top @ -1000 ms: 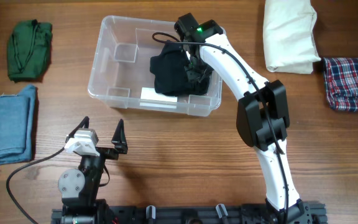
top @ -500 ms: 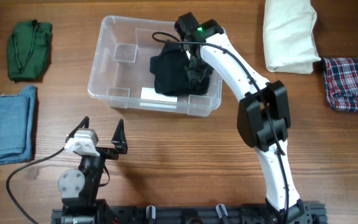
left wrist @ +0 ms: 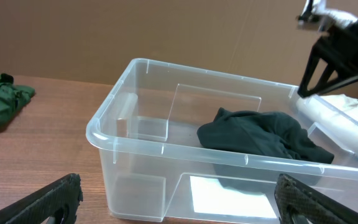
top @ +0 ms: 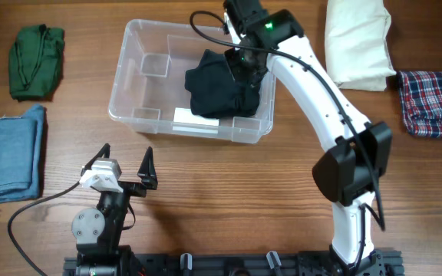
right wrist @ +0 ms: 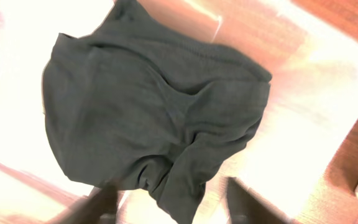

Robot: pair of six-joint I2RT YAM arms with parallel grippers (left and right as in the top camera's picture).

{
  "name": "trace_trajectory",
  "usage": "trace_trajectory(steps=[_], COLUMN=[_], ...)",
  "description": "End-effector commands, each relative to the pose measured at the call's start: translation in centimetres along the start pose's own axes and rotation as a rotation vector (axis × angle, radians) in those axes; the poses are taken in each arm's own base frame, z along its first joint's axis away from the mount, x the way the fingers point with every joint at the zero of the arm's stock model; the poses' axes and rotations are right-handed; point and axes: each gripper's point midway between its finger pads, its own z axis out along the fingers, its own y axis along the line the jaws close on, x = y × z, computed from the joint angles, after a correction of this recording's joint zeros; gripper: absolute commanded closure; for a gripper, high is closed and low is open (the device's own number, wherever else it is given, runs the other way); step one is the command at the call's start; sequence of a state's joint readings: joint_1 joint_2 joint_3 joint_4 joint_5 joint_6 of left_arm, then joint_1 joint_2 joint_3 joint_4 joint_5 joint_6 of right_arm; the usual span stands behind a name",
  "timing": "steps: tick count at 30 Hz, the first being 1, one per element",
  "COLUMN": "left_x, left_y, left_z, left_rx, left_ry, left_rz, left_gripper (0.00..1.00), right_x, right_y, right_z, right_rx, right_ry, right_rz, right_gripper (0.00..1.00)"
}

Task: Pack container
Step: 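Move the right gripper up to the cream folded cloth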

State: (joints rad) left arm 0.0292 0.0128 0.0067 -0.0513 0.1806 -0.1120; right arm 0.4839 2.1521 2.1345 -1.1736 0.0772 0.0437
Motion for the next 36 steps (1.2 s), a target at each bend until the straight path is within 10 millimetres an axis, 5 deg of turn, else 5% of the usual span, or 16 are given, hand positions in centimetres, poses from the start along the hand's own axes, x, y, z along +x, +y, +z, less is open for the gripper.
trace_trajectory(steps=[1,5,10,17,24,30,36], left_x=[0.1,0.1,0.1,0.1,0.1,0.1,0.1], left_y=[0.2,0.2,0.2,0.2,0.2,0.2,0.2], left_z=[0.0,0.0,0.0,0.0,0.0,0.0,0.0], left_rx=[-0.008,-0.008,-0.008,-0.008,-0.008,-0.008,-0.008], left_ry=[0.001,0.001,0.001,0.001,0.001,0.001,0.001], left_rz=[-0.009,-0.009,-0.009,-0.009,-0.009,-0.009,-0.009], left_gripper=[0.0,0.0,0.0,0.0,0.0,0.0,0.0], right_x=[-1.4,-2.2,-2.1,0.3,2.4,4.4,6.6], right_y=[-1.3,-4.1,-10.5,-20.7,-28.4,-33.4,-36.3], right_z=[-2.7,-4.1,-5.2,-6.0,-6.3,-4.4,0.6], right_rx=[-0.053,-0.087,-0.157,-0.172,-0.101,-0.069,-0.055], right_ry=[-0.079,-0.131,-0.172,-0.217,-0.294,-0.316,-0.269], right_rz=[0.048,0.158,0.353,0.57,0.568,0.579,0.546], right_gripper=[0.27,0.18,0.11,0.06,0.01,0.0,0.01])
